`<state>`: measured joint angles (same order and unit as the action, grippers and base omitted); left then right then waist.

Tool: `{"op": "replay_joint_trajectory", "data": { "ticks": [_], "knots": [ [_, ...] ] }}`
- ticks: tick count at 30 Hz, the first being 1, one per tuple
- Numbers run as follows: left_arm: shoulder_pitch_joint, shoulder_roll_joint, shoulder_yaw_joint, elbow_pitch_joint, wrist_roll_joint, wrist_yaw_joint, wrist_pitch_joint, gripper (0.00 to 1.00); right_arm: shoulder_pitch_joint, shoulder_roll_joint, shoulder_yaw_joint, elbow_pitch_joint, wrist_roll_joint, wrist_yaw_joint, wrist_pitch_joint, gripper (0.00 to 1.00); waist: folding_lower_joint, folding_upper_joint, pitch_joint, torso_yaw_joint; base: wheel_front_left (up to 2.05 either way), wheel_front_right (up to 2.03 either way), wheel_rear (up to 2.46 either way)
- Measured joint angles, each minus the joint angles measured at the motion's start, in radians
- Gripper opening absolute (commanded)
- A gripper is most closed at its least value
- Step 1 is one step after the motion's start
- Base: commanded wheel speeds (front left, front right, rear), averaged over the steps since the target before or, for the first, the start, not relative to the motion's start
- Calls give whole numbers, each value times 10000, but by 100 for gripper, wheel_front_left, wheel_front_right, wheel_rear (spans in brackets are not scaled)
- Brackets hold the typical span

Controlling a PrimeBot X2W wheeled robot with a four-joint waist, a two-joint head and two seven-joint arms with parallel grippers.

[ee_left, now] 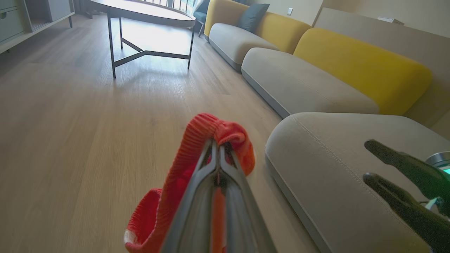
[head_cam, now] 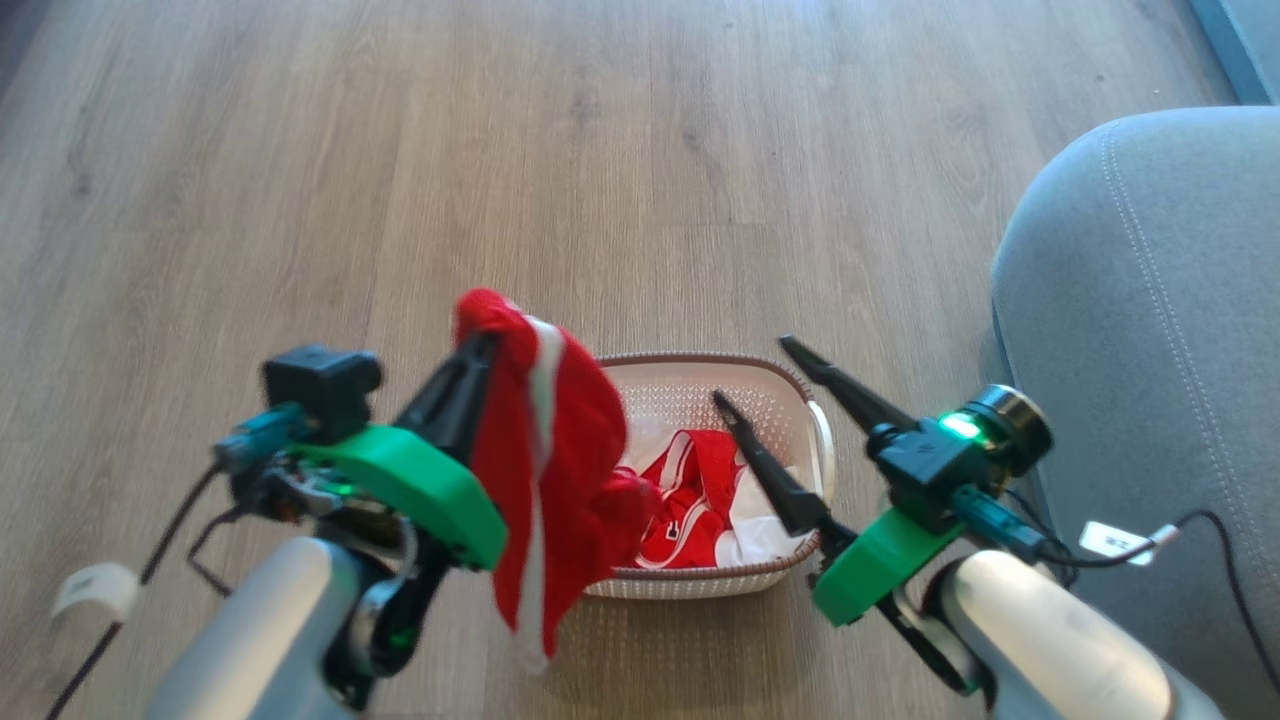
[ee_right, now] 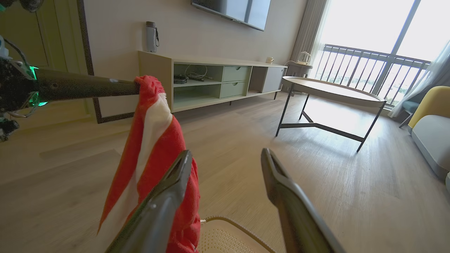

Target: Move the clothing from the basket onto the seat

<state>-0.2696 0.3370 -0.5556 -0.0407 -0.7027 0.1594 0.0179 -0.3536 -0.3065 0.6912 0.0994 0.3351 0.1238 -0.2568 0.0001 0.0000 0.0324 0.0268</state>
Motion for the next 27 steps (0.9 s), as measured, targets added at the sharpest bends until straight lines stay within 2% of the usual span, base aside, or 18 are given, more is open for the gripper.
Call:
{"op": "replay_joint_trajectory", "data": {
  "ticks": [8, 19, 20, 21, 22, 27],
  "knots": [
    [-315, -474, -1041, 0, 190, -531, 267, 0, -519, 194, 874, 380, 359, 0, 0, 100, 0, 0, -70, 88, 0, 0, 0],
    [-636, -1041, -2082, -740, 320, -940, 709, 0, -543, 456, 941, 940, 447, 0, 0, 100, 0, 0, -167, 206, 0, 0, 0],
    [-648, -1080, -2136, -825, 320, -982, 761, 0, -543, 468, 943, 991, 487, 0, 0, 82, 0, 0, -158, 210, 0, 0, 0],
    [-662, -1124, -2153, -880, 316, -982, 790, 0, -543, 468, 943, 1060, 579, 0, 0, 32, 0, 0, -149, 214, 0, 0, 0],
    [-669, -1156, -2153, -915, 307, -982, 792, 0, -543, 468, 943, 1118, 648, 0, 0, 0, 0, 0, -142, 215, 0, 0, 0],
    [-678, -1166, -2167, -1005, 291, -978, 838, 0, -543, 483, 943, 1156, 834, 0, 0, 0, 0, 0, -92, 179, 0, 0, 0]
  ]
}}
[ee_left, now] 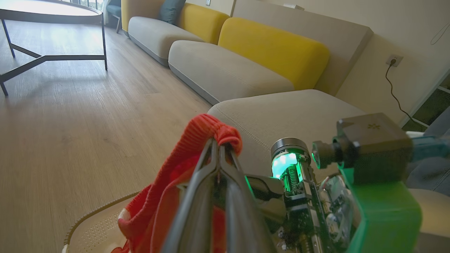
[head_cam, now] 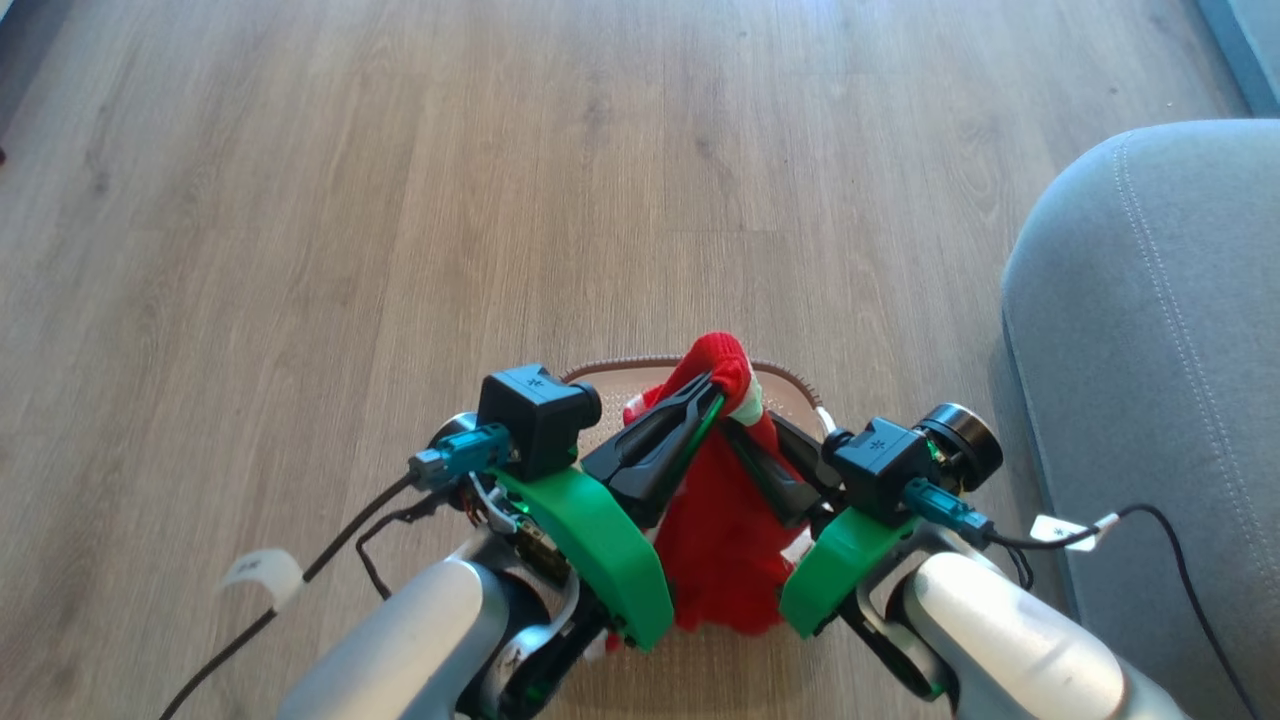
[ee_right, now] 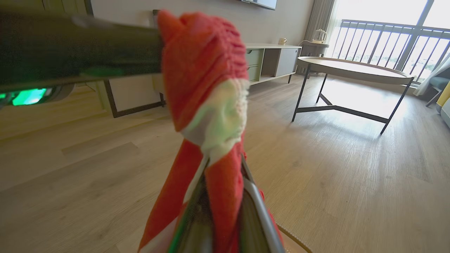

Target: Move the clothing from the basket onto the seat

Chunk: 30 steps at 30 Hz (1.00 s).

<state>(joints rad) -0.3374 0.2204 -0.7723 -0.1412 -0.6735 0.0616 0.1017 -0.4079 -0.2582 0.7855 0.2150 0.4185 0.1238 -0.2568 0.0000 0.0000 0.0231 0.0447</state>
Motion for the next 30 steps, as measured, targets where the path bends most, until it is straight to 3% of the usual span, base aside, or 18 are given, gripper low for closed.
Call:
{"op": "replay_joint_trajectory", "data": {
  "ticks": [4, 6, 8, 9, 21, 30],
  "knots": [
    [0, 2, 4, 46, 2, 15, -67, 0, 0, -15, -10, 2, 109, 0, 0, 0, 0, 0, 34, -66, 0, 0, 0],
    [0, 2, 12, 144, 4, 12, -188, 40, 1, -38, -59, 10, 128, 0, 0, 0, 0, 0, 54, -112, 0, 0, 0],
    [0, 13, 10, 286, 84, -27, -437, 94, 1, -77, -121, 10, 128, 0, 0, 0, 0, 0, 78, -180, 0, 0, 0],
    [-1, 15, 8, 360, 123, -144, -575, 100, 2, -102, -142, 10, 127, 0, 0, 0, 0, 0, 90, -223, 0, 0, 0],
    [-20, -25, -257, 1921, 474, -1049, -2169, 100, 30, -767, -951, -291, 123, 0, 2, 0, 0, 0, 274, -1108, 0, 0, 0],
    [-145, -253, -514, 2882, 754, -1200, -2840, 100, 202, -1336, -1848, -771, 94, 0, 2, 0, 0, 0, 454, -2235, 0, 0, 0]
  ]
}}
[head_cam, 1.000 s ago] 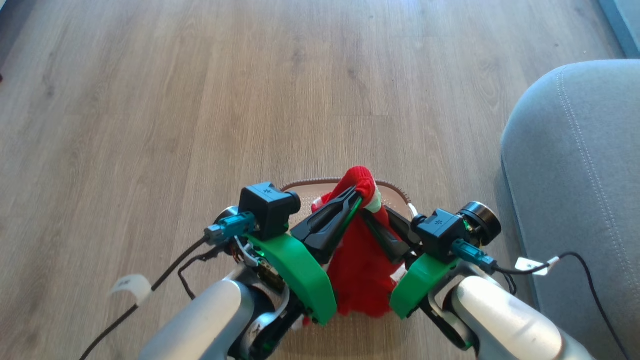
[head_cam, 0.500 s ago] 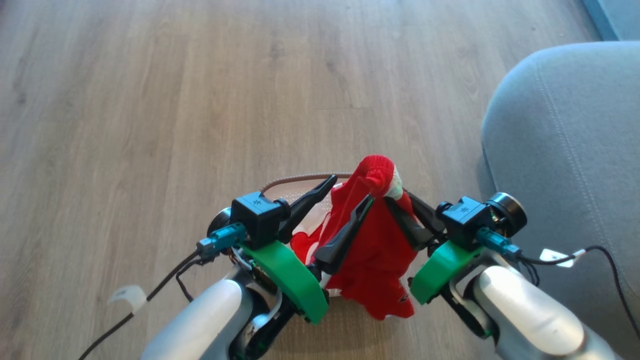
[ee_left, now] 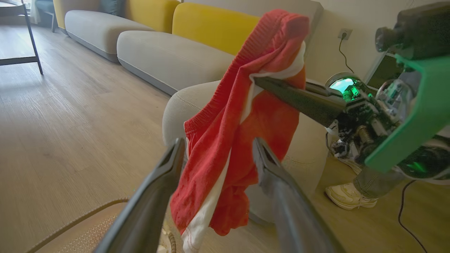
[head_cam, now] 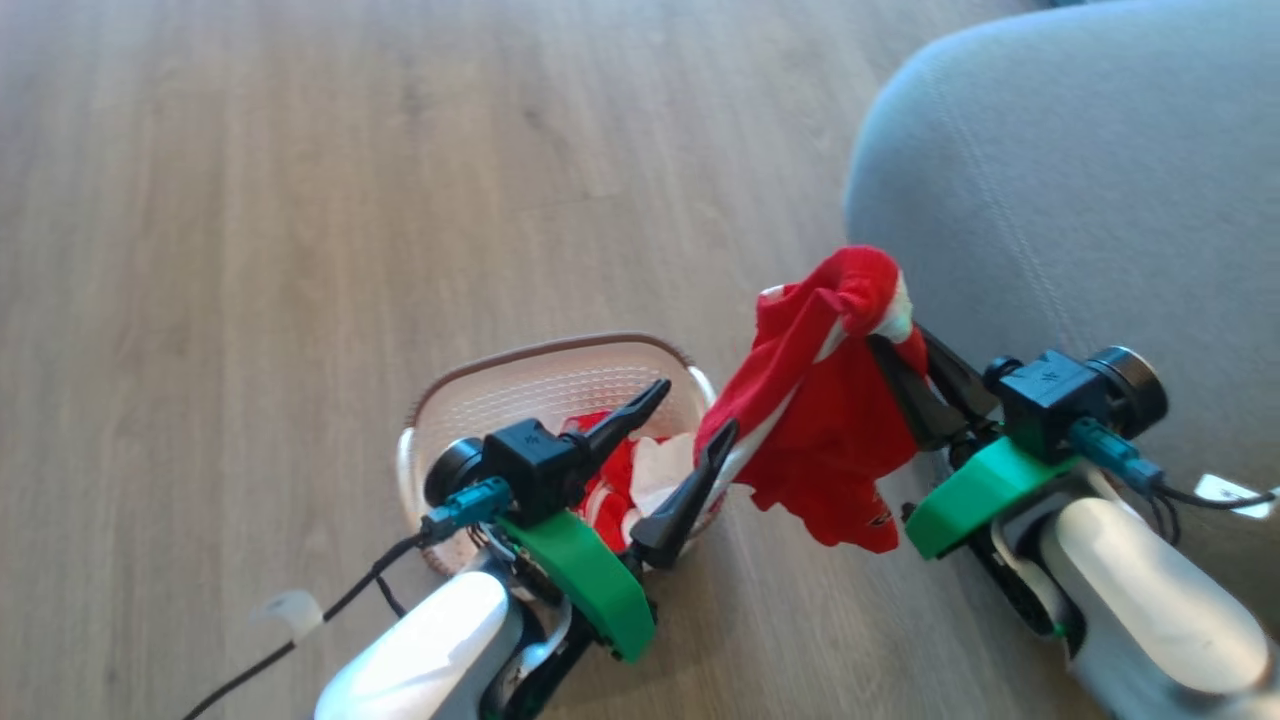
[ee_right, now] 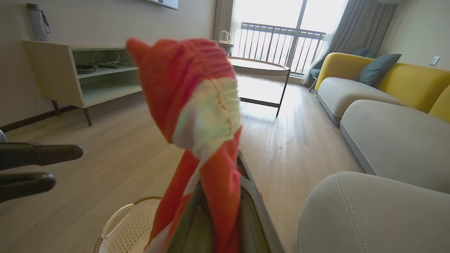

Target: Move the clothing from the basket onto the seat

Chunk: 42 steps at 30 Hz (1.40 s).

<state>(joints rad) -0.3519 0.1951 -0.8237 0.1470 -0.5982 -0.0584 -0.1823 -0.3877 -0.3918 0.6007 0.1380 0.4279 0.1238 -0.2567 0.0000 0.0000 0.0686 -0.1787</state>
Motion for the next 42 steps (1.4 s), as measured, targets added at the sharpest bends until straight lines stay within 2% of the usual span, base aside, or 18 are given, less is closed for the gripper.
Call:
{"op": "replay_joint_trajectory", "data": {
  "ticks": [7, 13, 18, 25, 31, 36, 42],
  "knots": [
    [-1, -284, -184, 165, 127, -36, -305, 100, 395, -297, -771, -290, -36, 0, 0, 0, 0, 0, 230, -942, 0, 0, 0],
    [-1, -408, -407, 332, 240, -44, -395, 100, 653, -485, -1304, -502, -59, 0, 0, 0, 0, 0, 426, -1522, 0, 0, 0],
    [-1, -464, -431, 416, 339, -46, -458, 100, 805, -575, -1649, -656, -92, 0, 0, 0, 0, 0, 507, -1752, 0, 0, 0],
    [-173, -495, -550, 460, 370, -134, -479, 100, 886, -600, -2000, -872, -105, 0, 0, 0, 0, 0, 784, -1717, 0, 0, 0],
    [-756, -485, -621, 420, 627, -178, -451, 100, 852, -497, -2508, -1085, -215, 0, -2, 0, 0, 0, 1473, -1505, 0, 0, 0],
    [-1494, -447, -594, 307, 863, -180, -180, 100, 459, 56, -3507, -1296, -242, 0, -2, 0, 0, 0, 2455, -1276, 0, 0, 0],
    [-3253, -161, -314, 109, 1225, -303, 217, 100, -1254, 430, -4318, -1425, -410, 0, -2, 0, 3, 0, 4095, -1017, 0, 0, 0]
  ]
}}
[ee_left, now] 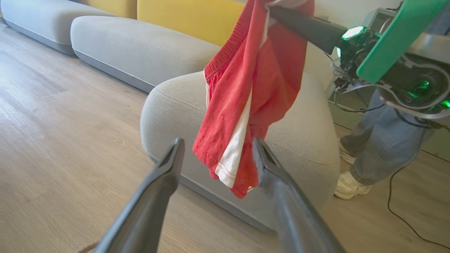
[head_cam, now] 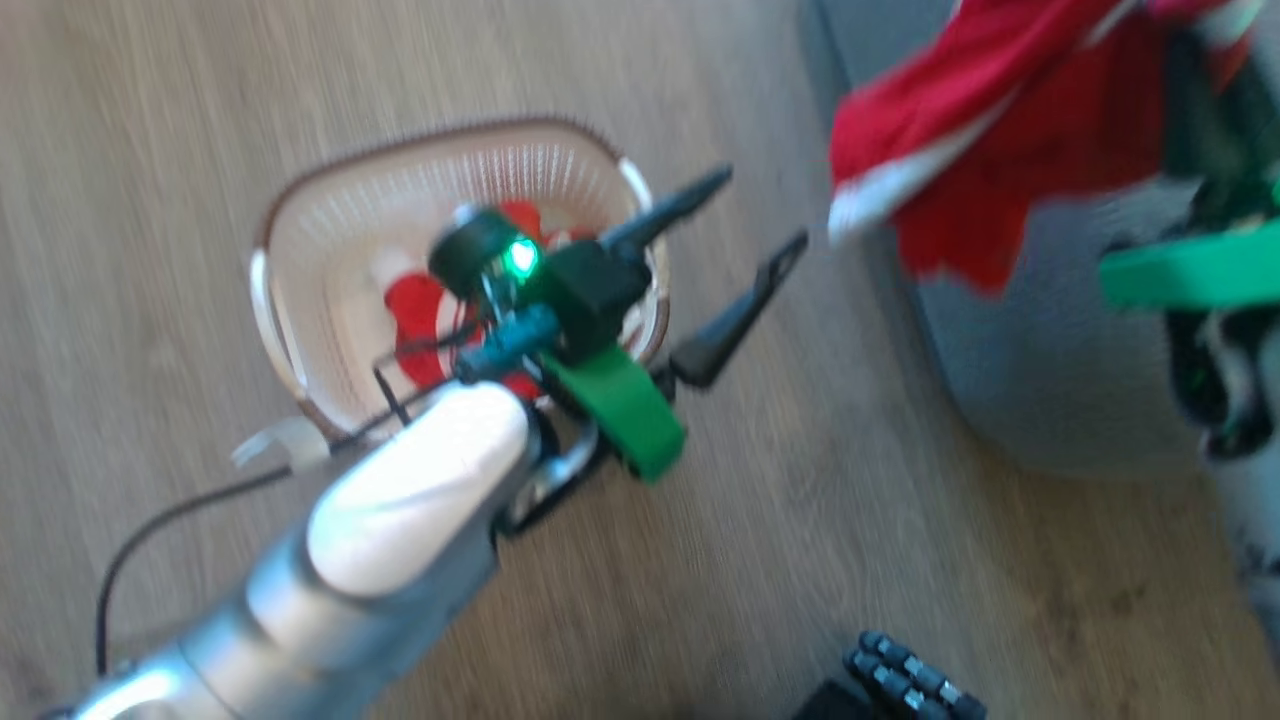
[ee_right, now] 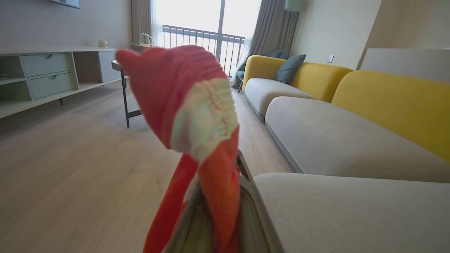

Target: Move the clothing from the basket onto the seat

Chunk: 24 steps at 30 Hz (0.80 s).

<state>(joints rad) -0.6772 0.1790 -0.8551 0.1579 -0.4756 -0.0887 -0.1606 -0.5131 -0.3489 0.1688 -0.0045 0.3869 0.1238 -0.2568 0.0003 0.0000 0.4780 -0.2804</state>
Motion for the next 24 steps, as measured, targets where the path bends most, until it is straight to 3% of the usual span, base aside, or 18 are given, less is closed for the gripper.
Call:
{"op": "replay_joint_trajectory", "data": {
  "ticks": [8, 14, 19, 24],
  "knots": [
    [-1348, 244, 257, -98, 186, -90, 199, 100, -2728, -242, -1174, 598, 573, 0, 77, 0, 1, -1, 2202, 278, 0, 0, 0],
    [-1612, 395, 351, -2, 180, -155, 86, 100, -5558, -988, -2552, 1735, 1680, 0, 1313, 0, 1, -1, 3348, 478, 0, 0, 0],
    [-1592, 407, 370, 0, 173, -148, -33, 100, -7546, -2105, -4079, 3060, 1925, 0, 2372, 0, -2, 0, 3745, 825, 0, 0, 0],
    [-1385, 428, 487, -213, 33, 35, -125, 100, -8472, -3312, -5480, 4146, 974, 0, 3239, 0, -4, 0, 3993, 1166, 0, 0, 0]
  ]
}}
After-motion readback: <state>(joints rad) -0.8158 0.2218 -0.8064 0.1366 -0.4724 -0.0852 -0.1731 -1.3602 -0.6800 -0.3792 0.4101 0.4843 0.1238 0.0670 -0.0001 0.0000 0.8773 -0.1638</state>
